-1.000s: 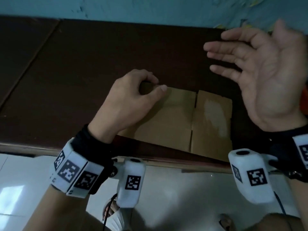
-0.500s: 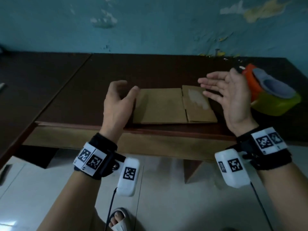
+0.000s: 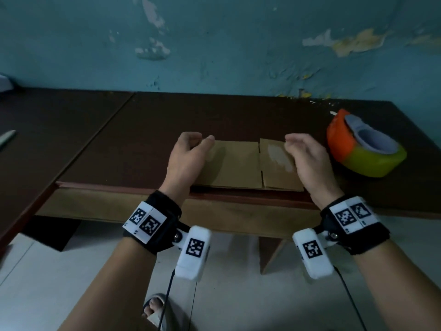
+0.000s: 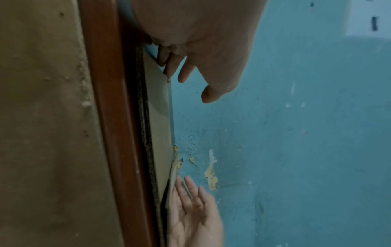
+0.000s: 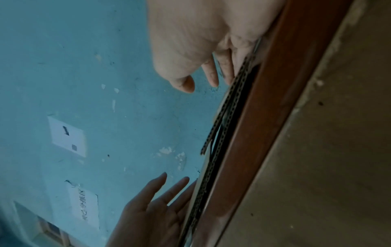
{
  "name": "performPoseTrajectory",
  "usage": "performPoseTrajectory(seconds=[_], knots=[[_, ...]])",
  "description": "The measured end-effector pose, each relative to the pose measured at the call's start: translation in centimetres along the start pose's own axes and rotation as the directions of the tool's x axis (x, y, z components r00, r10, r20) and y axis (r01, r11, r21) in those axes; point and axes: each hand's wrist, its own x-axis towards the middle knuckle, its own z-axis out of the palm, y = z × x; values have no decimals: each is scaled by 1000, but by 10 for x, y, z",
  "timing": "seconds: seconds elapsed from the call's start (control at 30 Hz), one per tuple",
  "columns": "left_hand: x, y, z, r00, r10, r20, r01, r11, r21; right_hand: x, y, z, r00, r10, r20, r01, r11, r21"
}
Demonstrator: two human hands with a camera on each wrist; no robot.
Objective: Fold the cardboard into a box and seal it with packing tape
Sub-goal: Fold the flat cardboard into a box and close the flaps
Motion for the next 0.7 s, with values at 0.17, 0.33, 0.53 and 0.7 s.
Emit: performPoseTrajectory(seconds=[0.17, 0.33, 0.53, 0.7], knots=[[-11, -2, 8, 998, 46, -38, -45, 999, 7, -10, -5, 3, 999, -2, 35, 3, 1000, -25], [-9, 4, 1, 999, -12, -43, 4, 985, -175, -13, -11, 2, 999, 35, 35, -36, 999, 40], [-12, 7, -2, 995, -97, -5, 90, 942, -322, -13, -15, 8, 997, 69, 17, -71, 986, 153], [-13, 10, -2, 997, -76, 11, 75, 932, -355, -13, -20, 11, 998, 61, -25, -54, 974, 222]])
